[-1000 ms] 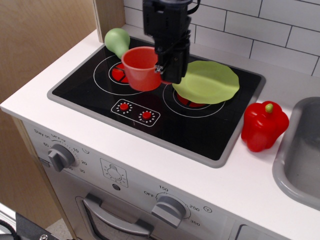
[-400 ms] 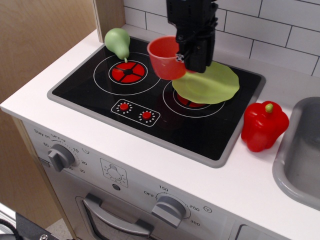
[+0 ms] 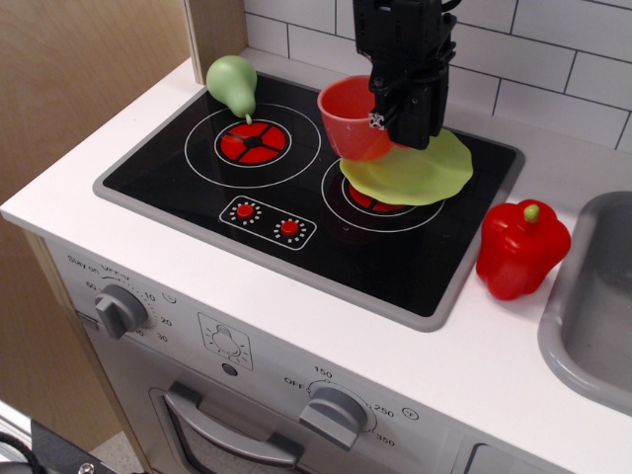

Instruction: Put cup on plate

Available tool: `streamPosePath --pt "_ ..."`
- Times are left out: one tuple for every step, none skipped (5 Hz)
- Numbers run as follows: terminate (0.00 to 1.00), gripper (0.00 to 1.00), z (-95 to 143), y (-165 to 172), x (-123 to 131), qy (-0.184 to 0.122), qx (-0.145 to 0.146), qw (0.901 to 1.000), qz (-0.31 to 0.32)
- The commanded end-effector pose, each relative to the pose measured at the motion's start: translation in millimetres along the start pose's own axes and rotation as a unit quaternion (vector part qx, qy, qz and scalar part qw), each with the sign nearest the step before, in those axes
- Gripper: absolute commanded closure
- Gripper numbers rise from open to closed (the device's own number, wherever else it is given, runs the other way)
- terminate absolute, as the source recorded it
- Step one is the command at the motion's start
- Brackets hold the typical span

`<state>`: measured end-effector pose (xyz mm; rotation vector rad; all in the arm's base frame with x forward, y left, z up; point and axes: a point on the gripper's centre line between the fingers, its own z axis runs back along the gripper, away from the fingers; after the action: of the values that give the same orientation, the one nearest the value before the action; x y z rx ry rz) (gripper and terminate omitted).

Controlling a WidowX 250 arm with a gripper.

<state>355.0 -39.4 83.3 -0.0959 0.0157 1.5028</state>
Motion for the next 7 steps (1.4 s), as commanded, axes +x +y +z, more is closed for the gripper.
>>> streamPosePath --pt "0.00 1.00 8 -19 -17 0.018 -0.018 0.9996 -0.014" --pt "0.00 0.00 9 -17 -17 0.011 -0.025 0.9995 -0.013" --pt "0.00 0.00 12 -15 -17 0.006 -0.027 0.9995 -0.016" --pt "0.00 0.00 15 -13 -17 0.003 -0.036 0.9993 -0.012" --pt "0.00 0.00 21 -6 -18 0.012 -0.034 0.9993 -0.014" --pt "0.00 0.00 22 7 -27 0.027 -0.044 0.9974 -0.050" --pt "0.00 0.00 24 12 -37 0.043 -0.034 0.9962 -0.067"
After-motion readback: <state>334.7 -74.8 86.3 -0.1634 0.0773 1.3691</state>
